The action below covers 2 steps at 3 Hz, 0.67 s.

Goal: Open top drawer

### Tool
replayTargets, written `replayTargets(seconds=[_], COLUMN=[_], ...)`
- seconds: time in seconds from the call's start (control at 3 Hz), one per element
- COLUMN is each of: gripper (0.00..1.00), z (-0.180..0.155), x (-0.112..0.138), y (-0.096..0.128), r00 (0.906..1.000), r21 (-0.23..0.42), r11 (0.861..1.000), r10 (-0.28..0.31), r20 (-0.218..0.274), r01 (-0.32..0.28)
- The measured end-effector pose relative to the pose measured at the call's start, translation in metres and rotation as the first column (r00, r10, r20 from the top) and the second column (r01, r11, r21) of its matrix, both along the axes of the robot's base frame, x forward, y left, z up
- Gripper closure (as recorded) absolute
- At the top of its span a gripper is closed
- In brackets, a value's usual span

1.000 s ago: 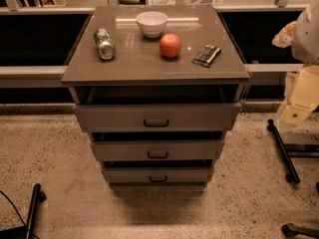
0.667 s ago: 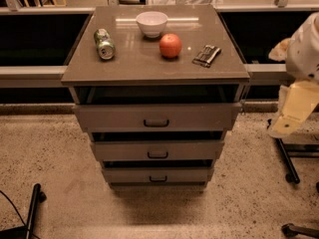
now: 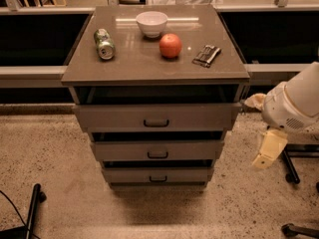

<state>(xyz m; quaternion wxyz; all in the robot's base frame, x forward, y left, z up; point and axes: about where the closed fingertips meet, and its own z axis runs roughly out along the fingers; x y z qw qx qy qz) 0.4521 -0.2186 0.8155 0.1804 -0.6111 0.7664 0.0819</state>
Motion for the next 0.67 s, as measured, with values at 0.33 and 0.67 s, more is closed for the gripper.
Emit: replayTargets(seconds=[0.33, 0.67], gripper=[0.00, 0.00], z=[-0.0115, -0.0120], x=[-0.0002, 0.0015], y=[0.0008, 0.0039], r00=[0.9995, 0.9992], r21=[0.021, 0.017], r11=[0.999, 0.999], r10=[0.032, 0.040], r20=[-0.001, 0.006], r01=[-0.032, -0.040])
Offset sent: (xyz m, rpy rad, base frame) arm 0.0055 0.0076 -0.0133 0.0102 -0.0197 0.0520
